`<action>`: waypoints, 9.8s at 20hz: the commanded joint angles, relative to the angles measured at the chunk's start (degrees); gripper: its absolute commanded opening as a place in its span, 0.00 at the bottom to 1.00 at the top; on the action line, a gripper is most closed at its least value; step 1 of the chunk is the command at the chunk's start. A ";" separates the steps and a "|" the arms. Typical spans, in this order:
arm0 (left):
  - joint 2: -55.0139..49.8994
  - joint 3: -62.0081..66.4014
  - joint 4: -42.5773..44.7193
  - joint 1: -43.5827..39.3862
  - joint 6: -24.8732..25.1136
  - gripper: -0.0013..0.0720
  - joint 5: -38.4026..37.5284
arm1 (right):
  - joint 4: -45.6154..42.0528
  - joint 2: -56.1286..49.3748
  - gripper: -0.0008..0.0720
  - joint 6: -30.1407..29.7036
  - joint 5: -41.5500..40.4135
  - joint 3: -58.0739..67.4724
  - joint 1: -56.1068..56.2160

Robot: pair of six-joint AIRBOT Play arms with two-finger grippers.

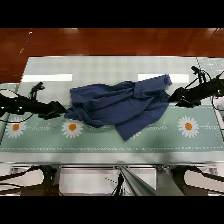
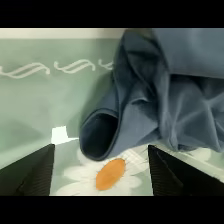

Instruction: Fold the shirts.

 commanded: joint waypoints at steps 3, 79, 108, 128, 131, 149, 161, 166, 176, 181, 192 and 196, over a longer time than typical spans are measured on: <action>-7.85 0.09 -7.69 -4.85 3.54 0.20 2.86 | 2.75 0.00 0.82 -0.26 -0.11 -1.18 -0.31; -4.17 20.37 5.90 -5.44 -16.41 0.04 14.45 | -18.36 -29.77 0.05 12.87 0.66 52.78 12.59; 8.07 -14.43 0.68 7.08 -7.48 0.86 -1.95 | -5.77 -20.00 0.60 3.21 21.22 42.97 -5.73; 3.48 -14.75 -5.29 -4.09 -8.28 0.04 2.73 | 1.99 -8.09 0.74 -5.62 4.31 -2.80 -13.77; 3.50 -14.75 -5.29 -4.09 -8.22 0.04 2.73 | 2.99 -7.63 0.74 -6.88 -0.61 -8.26 -10.05; 30.86 15.65 -8.20 -4.09 -5.88 0.04 5.22 | 19.96 18.10 0.05 -15.45 -10.78 9.73 -0.74; 52.85 57.51 7.23 -4.07 -15.23 0.04 11.76 | -8.98 39.80 0.05 7.13 -23.23 47.43 -0.74; 52.39 61.02 22.25 -4.07 -25.07 0.04 -9.60 | -18.38 40.46 0.05 8.66 -8.85 51.23 -0.74; 40.94 37.70 22.21 -4.11 -23.69 0.04 -24.98 | -18.25 16.48 0.05 7.50 21.29 51.19 -0.68; 24.98 32.06 21.88 -4.35 -20.65 0.04 -13.40 | -13.57 -3.87 0.05 8.55 15.61 51.19 -0.48; -4.79 32.06 8.66 -8.44 -19.12 0.04 23.02 | -13.55 -25.18 0.05 8.35 -14.34 51.19 6.36; -8.57 32.06 8.66 -13.22 -14.95 0.04 32.37 | -13.62 -29.68 0.05 8.46 -16.59 51.19 6.38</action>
